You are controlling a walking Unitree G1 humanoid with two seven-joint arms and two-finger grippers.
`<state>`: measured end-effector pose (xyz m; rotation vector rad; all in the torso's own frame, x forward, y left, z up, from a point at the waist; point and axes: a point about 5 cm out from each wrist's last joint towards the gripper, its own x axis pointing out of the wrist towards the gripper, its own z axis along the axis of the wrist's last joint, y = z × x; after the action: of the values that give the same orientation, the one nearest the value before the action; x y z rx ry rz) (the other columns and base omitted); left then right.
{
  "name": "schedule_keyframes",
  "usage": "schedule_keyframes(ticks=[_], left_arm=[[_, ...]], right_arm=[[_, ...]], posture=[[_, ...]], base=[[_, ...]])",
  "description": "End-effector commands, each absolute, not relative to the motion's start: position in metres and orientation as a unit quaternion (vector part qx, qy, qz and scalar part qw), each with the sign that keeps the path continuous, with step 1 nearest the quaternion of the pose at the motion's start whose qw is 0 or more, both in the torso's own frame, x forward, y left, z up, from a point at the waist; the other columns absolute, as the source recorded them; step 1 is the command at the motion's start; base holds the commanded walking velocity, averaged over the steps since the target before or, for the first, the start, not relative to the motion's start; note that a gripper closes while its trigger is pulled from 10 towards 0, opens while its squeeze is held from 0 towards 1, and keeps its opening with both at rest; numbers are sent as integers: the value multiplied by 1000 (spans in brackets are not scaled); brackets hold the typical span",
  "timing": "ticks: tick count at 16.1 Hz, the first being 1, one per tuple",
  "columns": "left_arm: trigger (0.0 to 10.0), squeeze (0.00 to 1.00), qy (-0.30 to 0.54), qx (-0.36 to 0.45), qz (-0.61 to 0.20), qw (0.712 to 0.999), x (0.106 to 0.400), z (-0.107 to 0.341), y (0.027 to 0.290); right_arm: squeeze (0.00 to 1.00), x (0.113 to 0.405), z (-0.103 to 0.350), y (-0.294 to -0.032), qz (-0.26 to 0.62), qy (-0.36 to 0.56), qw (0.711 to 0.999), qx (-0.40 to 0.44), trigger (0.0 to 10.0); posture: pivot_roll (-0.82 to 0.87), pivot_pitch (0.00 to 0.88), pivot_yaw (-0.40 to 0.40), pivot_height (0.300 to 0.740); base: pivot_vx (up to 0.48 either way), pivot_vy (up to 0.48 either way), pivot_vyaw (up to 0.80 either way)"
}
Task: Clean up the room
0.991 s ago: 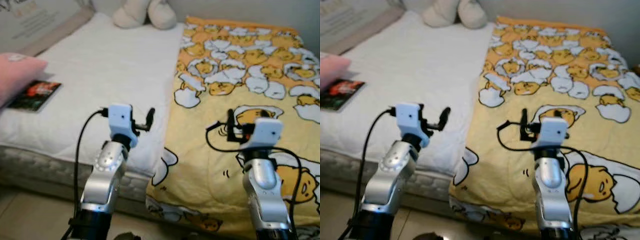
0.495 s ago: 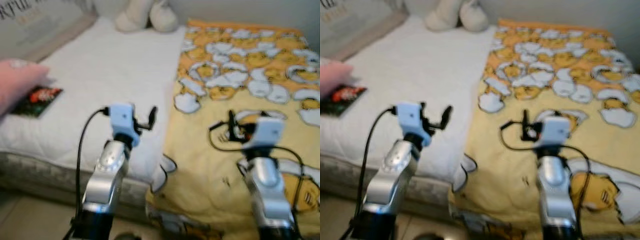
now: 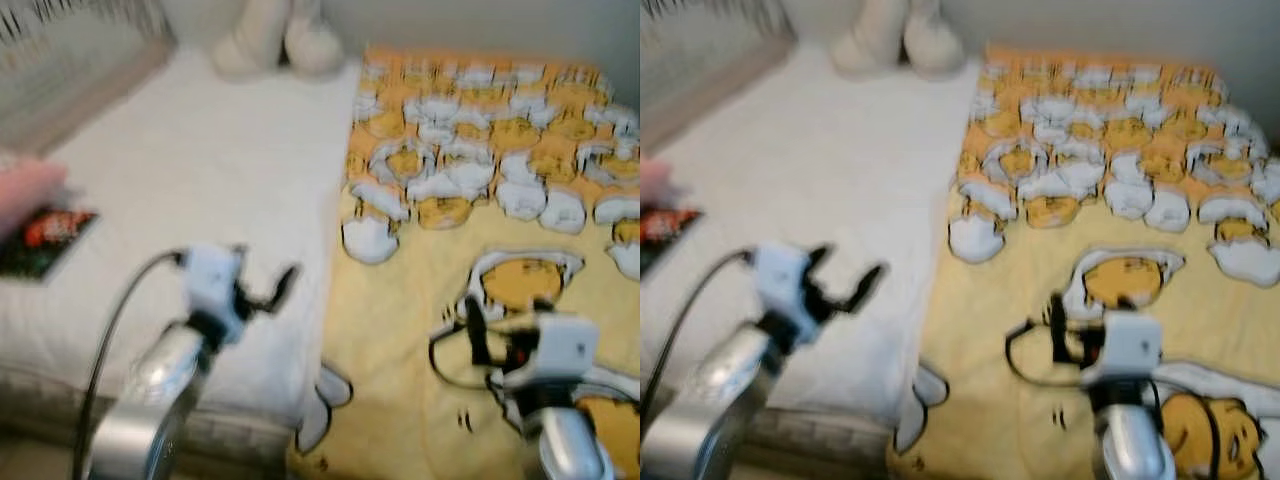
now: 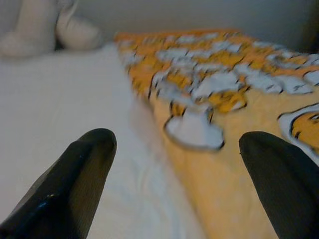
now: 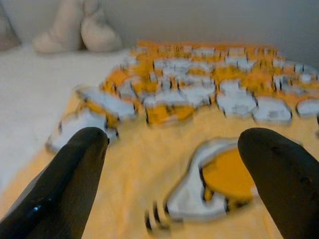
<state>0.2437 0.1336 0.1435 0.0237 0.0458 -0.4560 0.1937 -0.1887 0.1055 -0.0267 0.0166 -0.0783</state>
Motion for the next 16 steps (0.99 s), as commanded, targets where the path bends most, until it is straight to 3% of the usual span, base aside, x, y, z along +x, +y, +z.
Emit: schedule_keyframes(ticks=[1, 4, 10, 13, 16], left_arm=[[10000, 0, 13, 36, -229, 973, 247, 153, 135], [10000, 0, 21, 34, -203, 978, 257, 157, 140], [10000, 0, 2, 18, -206, 978, 247, 174, 137], [10000, 0, -2, 44, -208, 977, 228, 177, 138], [10000, 0, 35, 57, -159, 985, 200, 174, 156]], right_arm=[[0, 201, 114, -182, -29, -7, 1000, -9, 10000], [0, 227, 117, -191, -45, -11, 999, -5, 10000], [0, 282, 100, -176, -24, 38, 999, 20, 10000], [0, 319, 106, -171, -8, 36, 999, 12, 10000], [0, 364, 119, -168, -6, 45, 999, 8, 10000]], posture=[[-38, 0, 26, 710], [-27, 0, 41, 710], [65, 53, 35, 710], [143, 97, 24, 710], [273, 188, 3, 710]], base=[[465, 0, 0], [0, 0, 0], [0, 0, 0], [0, 0, 0], [0, 0, 0]])
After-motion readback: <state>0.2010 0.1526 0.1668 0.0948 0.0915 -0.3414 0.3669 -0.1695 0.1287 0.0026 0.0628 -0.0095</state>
